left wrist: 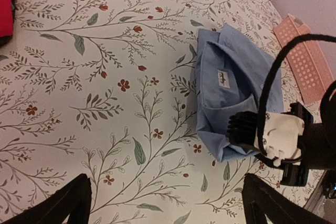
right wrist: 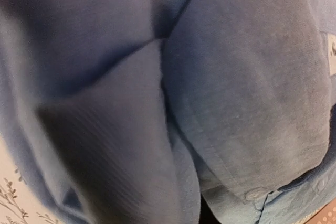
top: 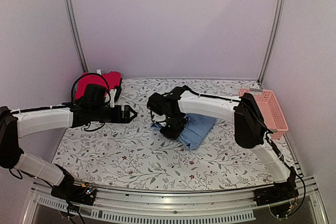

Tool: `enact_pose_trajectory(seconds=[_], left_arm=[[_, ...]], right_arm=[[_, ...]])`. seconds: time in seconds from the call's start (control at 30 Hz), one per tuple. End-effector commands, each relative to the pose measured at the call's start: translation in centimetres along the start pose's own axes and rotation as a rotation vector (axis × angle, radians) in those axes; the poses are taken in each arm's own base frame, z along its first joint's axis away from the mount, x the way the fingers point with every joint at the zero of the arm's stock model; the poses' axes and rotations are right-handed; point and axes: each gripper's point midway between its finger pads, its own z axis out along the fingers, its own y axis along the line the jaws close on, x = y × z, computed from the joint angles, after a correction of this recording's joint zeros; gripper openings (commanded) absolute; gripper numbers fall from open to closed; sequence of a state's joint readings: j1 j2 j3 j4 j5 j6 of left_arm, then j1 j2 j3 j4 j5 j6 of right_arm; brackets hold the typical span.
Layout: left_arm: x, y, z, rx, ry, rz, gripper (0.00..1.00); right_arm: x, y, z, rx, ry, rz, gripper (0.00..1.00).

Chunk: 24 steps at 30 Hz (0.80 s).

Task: Fold and stack the mixed laundry pile
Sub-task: Turn over the square-folded shirt at the center of the board, then adjust the square-folded shirt at the center of the board.

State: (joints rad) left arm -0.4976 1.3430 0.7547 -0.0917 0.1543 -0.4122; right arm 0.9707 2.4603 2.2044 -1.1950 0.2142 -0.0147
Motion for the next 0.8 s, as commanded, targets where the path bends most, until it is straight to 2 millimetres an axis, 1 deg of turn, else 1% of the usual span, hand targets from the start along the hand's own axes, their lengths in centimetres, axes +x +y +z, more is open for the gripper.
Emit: enact_pose_trajectory(seconds=[0.0,0.03,0.07,0.1,0.13,0.17,0.2,0.23,0.3,0.33,0.37,0.4,0.43,0.5,0.53,0.57,0.63,0.67,0.77], left_arm=[[0.1,1.2,-0.9,0.045,-0.034,-0.143,1.0],[0.2,1.5,-1.1,0.052,-0.035,-0.162,1.0],[0.3,1.5,-1.2,0.058,-0.034,-0.173,1.0],[0.3,1.5,-1.2,0.068,-0.031,-0.184,1.0],[0.4,1.1,-1.3,0.088,-0.024,-0.186,1.0],[0.6,0.5,-1.4,0.122,-0.009,-0.192,1.0],[0.1,-0.4,-1.6,0.174,-0.025,-0.183,1.0],[0.1,-1.5,-1.7,0.219,-0.025,-0.17,1.0],[0.2,-3.6,-1.5,0.269,-0.012,-0.13,1.0],[0.9,-5.3,-1.2,0.309,0.015,-0.093,1.0],[1.3,-6.7,-0.8,0.341,0.04,-0.059,1.0],[2.0,-7.9,-0.2,0.366,0.074,-0.033,1.0],[2.6,-9.3,0.3,0.394,0.104,-0.006,1.0],[3.9,-11.6,1.8,0.425,0.16,0.028,1.0],[4.6,-12.7,2.6,0.446,0.186,0.042,1.0],[5.0,-13.7,3.5,0.46,0.209,0.05,1.0],[6.4,-14.8,5.4,0.467,0.272,0.052,1.0],[7.3,-15.1,6.4,0.465,0.31,0.056,1.0],[9.4,-14.2,9.1,0.413,0.393,0.045,0.99]], right_arm=[[-2.4,5.8,-2.2,-0.243,-0.086,-0.031,0.31],[-2.9,6.8,-3.1,-0.3,-0.114,-0.034,0.39],[-3.6,7.4,-4.2,-0.356,-0.15,-0.032,0.48],[-4.4,7.4,-6.4,-0.406,-0.207,-0.023,0.58],[-5.2,7.3,-8.0,-0.463,-0.253,-0.012,0.65],[-5.8,6.7,-10.0,-0.532,-0.307,0.018,0.68],[-6.1,4.7,-11.8,-0.582,-0.358,0.072,0.71],[-6.3,3.2,-13.0,-0.632,-0.404,0.109,0.73],[-5.2,-0.8,-13.6,-0.689,-0.452,0.214,0.76],[-4.6,-3.2,-14.5,-0.698,-0.497,0.269,0.77],[-3.9,-5.3,-14.0,-0.698,-0.509,0.324,0.77],[-3.2,-7.2,-14.0,-0.699,-0.518,0.377,0.76],[-2.6,-8.8,-13.3,-0.697,-0.515,0.416,0.74],[-1.4,-10.8,-11.1,-0.682,-0.48,0.472,0.69],[-1.0,-11.3,-10.1,-0.678,-0.459,0.487,0.66],[-0.6,-11.6,-8.4,-0.674,-0.429,0.496,0.65],[-0.3,-11.4,-6.1,-0.685,-0.388,0.502,0.6],[0.0,-11.0,-4.5,-0.695,-0.358,0.505,0.58],[1.3,-9.3,-1.4,-0.741,-0.286,0.514,0.52]])
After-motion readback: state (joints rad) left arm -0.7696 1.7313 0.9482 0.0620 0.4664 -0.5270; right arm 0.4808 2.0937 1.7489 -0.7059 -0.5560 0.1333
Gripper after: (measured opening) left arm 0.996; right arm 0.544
